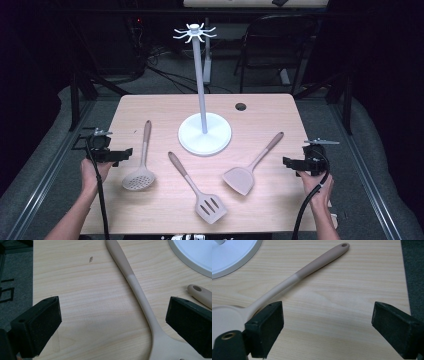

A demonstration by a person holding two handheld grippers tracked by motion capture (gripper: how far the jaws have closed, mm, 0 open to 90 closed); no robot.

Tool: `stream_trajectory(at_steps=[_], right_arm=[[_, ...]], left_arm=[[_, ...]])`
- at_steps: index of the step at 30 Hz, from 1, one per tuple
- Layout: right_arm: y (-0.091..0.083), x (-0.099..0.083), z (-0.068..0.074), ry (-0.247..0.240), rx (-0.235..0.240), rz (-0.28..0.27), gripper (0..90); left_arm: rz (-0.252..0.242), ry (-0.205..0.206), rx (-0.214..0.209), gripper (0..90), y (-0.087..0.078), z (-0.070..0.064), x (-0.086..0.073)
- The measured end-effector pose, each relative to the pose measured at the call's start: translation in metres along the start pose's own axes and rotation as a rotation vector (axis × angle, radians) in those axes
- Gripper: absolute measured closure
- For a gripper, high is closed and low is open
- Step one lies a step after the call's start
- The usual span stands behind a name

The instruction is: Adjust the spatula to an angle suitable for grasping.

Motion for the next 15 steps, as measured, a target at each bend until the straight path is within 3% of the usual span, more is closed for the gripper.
stream_trajectory(at_steps=[4, 15], right_arm=[[0.004, 0.000, 0.007, -0.014, 0.009, 0.030, 9.4], [0.014, 0.005, 0.023, 0.003, 0.016, 0.042, 12.1]], left_arm=[[0.000, -0.006, -0.005, 0.1, 0.000, 0.002, -0.001], [-0.003, -0.007, -0.021, 0.1, -0.001, 0.001, 0.000]])
Point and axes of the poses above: each handheld gripper's, and its own axes: y roughly forward along the jaws, x roughly out of its top, z roughly to its left, the point moved 9 cm from there along y, roughly forward along the jaws, and after that the axes turned 8 degrees about x, right-handed, at the moved point
